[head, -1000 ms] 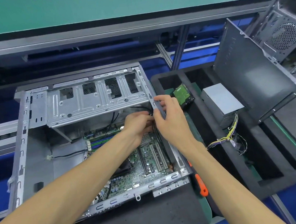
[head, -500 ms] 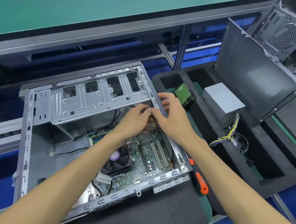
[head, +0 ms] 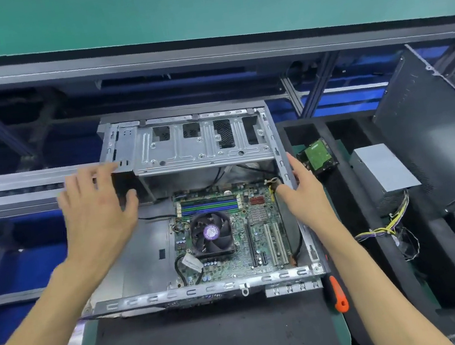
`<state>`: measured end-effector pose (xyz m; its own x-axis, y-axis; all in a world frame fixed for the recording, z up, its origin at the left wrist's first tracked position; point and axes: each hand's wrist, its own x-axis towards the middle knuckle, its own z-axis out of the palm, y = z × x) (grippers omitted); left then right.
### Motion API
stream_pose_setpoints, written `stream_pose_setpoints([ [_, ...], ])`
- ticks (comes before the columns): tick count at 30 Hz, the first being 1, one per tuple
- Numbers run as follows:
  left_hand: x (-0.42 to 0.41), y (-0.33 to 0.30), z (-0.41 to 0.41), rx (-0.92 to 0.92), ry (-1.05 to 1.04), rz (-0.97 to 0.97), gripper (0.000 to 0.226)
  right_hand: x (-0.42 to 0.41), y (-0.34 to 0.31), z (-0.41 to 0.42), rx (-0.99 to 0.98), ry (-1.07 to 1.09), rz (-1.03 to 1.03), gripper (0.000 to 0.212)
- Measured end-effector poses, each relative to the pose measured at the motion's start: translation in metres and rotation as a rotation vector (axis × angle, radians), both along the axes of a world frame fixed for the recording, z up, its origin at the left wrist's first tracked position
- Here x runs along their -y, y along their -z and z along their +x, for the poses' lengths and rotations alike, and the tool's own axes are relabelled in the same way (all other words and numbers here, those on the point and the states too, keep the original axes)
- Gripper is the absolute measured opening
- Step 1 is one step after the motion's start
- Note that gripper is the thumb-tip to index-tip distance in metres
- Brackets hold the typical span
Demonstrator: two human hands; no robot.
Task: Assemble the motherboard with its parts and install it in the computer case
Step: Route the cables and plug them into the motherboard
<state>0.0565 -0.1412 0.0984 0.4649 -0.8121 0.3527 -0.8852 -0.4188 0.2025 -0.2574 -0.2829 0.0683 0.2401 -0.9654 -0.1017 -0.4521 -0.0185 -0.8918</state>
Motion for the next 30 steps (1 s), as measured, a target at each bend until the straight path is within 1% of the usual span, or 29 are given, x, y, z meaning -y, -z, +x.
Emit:
stream_pose_setpoints([
  [1,-0.009,0.006,0.009,-0.043,-0.073,0.046,0.058,-0.001,0.001,0.0,-0.005,0.009,-0.003,0.072],
  [2,-0.015,0.01,0.016,-0.155,-0.124,0.104,0.062,-0.002,0.002,0.0,-0.006,0.019,-0.005,0.072],
  [3,-0.019,0.014,0.02,-0.31,-0.155,0.15,0.061,-0.002,0.003,0.0,-0.008,0.027,-0.009,0.073],
  [4,-0.02,0.017,0.023,-0.457,-0.166,0.174,0.057,-0.002,0.003,0.0,-0.011,0.03,-0.017,0.072],
  [5,-0.021,0.02,0.025,-0.551,-0.155,0.182,0.052,-0.002,0.003,0.0,-0.012,0.03,-0.024,0.072],
  [6,-0.02,0.022,0.026,-0.581,-0.134,0.175,0.048,-0.002,0.003,0.0,-0.009,0.027,-0.029,0.072],
  [15,0.0,0.021,0.02,-0.6,-0.125,0.141,0.037,0.021,-0.014,0.004,-0.06,0.007,-0.035,0.066],
  [17,0.002,0.018,0.019,-0.624,-0.115,0.133,0.037,0.019,-0.016,0.002,-0.068,-0.011,-0.031,0.06],
  [18,0.002,0.017,0.018,-0.602,-0.099,0.129,0.041,0.017,-0.017,0.0,-0.063,-0.007,-0.024,0.054],
  [19,0.002,0.016,0.016,-0.539,-0.08,0.119,0.048,0.015,-0.017,-0.003,-0.046,0.019,-0.012,0.046],
  [21,0.001,0.012,0.007,-0.364,-0.01,0.04,0.054,0.008,-0.017,-0.015,0.002,0.109,0.01,0.036],
  [22,0.001,0.008,-0.001,-0.304,0.052,-0.02,0.052,0.005,-0.016,-0.023,0.017,0.155,0.015,0.032],
  [24,0.004,-0.001,-0.023,-0.265,0.167,-0.126,0.041,-0.002,-0.014,-0.042,0.003,0.225,0.011,0.021],
  [27,0.009,-0.011,-0.061,-0.278,0.268,-0.178,0.027,-0.015,-0.005,-0.078,-0.138,0.232,0.007,0.016],
  [30,0.003,-0.015,-0.099,-0.416,0.382,-0.149,0.017,-0.037,0.013,-0.108,-0.374,0.127,0.056,0.011],
])
